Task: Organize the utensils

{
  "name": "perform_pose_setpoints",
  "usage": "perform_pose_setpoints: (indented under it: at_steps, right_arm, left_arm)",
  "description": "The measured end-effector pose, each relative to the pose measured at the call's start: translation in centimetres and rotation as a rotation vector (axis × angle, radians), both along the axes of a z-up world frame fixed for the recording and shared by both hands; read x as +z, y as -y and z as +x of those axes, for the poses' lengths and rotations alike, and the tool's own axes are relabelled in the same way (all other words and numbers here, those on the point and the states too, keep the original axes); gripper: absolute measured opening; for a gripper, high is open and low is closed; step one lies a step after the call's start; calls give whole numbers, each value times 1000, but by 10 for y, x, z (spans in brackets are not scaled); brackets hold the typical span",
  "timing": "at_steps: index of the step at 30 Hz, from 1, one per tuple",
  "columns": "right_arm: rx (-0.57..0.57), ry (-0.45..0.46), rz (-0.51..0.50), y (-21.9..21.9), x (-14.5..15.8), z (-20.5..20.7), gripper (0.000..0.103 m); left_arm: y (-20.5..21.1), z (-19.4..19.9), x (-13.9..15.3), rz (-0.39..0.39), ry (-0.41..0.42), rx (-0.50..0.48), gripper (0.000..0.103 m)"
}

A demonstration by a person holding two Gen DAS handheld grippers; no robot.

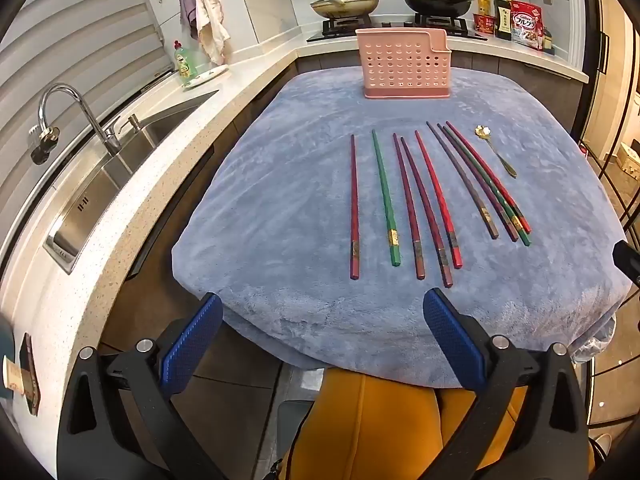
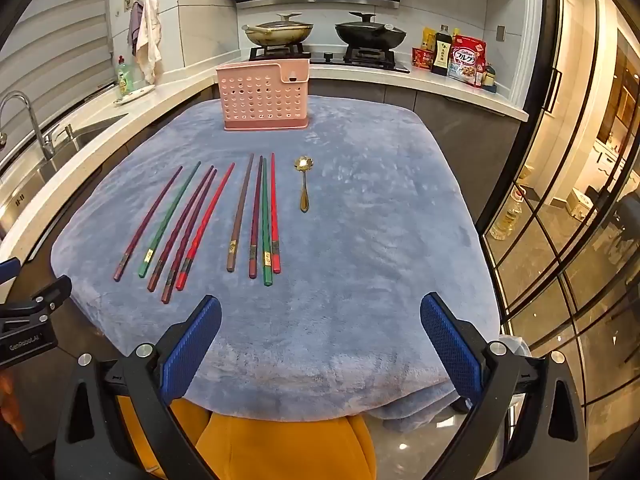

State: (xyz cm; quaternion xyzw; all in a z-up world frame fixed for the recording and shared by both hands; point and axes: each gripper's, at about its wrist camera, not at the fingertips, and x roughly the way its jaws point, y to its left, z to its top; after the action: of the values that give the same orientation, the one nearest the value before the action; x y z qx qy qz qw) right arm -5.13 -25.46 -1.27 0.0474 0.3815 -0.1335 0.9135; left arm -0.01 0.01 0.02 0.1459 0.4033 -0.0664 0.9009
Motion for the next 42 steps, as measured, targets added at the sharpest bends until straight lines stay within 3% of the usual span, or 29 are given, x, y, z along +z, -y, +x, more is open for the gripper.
perform_pose_setpoints:
  at_steps: [42]
  right_arm:
    - [-13, -29, 28, 6, -10, 9, 96]
  left_arm:
    - [7, 7, -11, 2, -32, -26, 96]
